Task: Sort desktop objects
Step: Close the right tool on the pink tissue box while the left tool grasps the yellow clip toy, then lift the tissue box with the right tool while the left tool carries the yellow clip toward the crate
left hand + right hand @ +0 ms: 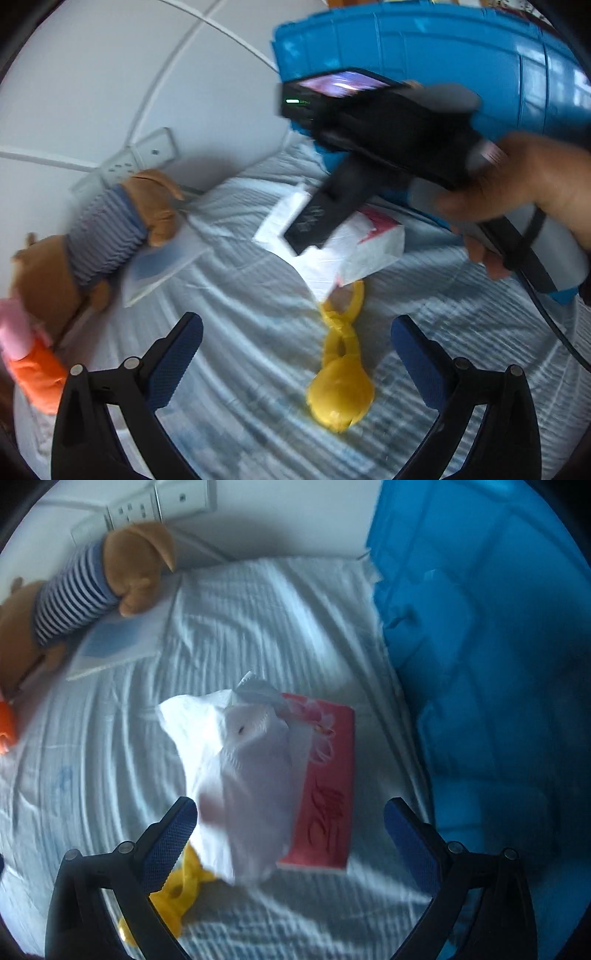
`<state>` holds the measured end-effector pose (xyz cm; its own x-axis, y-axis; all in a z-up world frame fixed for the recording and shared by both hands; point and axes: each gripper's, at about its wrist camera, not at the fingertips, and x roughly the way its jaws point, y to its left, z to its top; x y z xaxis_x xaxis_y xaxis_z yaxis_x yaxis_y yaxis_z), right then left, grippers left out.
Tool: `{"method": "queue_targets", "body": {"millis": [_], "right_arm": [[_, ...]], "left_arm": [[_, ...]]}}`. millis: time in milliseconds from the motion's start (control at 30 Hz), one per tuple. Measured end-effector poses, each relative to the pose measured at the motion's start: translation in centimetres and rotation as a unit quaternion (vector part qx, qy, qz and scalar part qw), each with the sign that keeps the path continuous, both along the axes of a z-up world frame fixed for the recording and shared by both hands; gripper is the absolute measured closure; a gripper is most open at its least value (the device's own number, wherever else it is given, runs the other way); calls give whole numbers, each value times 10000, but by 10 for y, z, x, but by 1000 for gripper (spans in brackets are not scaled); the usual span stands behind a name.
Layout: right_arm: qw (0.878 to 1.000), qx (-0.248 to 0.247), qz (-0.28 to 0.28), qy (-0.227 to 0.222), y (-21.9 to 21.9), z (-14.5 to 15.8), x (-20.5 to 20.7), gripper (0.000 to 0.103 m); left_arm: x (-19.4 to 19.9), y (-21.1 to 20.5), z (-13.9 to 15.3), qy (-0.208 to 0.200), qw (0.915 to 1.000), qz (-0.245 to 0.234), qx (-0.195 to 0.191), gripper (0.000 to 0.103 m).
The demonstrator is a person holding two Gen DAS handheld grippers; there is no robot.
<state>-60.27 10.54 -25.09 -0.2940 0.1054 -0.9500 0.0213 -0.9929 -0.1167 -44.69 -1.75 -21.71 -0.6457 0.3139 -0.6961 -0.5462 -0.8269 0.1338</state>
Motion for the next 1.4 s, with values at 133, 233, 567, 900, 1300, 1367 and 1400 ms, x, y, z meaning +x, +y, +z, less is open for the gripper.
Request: {"method": "queue_targets", "body": {"millis": [133,233,567,900,1300,1367,1400], "right_arm": [[9992,121,122,-366,-5,-20,-15,1],[9980,155,171,-586,-7,-34,-21,1],[9961,-310,119,-821,3,-53,-22,6],[9964,-279,702,383,-25,18,13,19],[9920,-599,538,967,-17,79,52,18],[9920,-595,469,1012,-11,83,60,18],[9918,-604,441,1032,-7,87,62,18]], "left_arm": [[-14,18,-24,-198,9994,-233,-144,0],[-21,24,-42,-328,9984,-333,-311,0],[-48,9,-73,-1129,9934,-180,10,53],[-46,-9,-68,-1019,9948,75,16,72],[-30,-25,-56,-823,9964,175,-22,72],[-29,-27,-52,-735,9971,188,-32,72],[-27,-30,-46,-671,9975,207,-49,72]]}}
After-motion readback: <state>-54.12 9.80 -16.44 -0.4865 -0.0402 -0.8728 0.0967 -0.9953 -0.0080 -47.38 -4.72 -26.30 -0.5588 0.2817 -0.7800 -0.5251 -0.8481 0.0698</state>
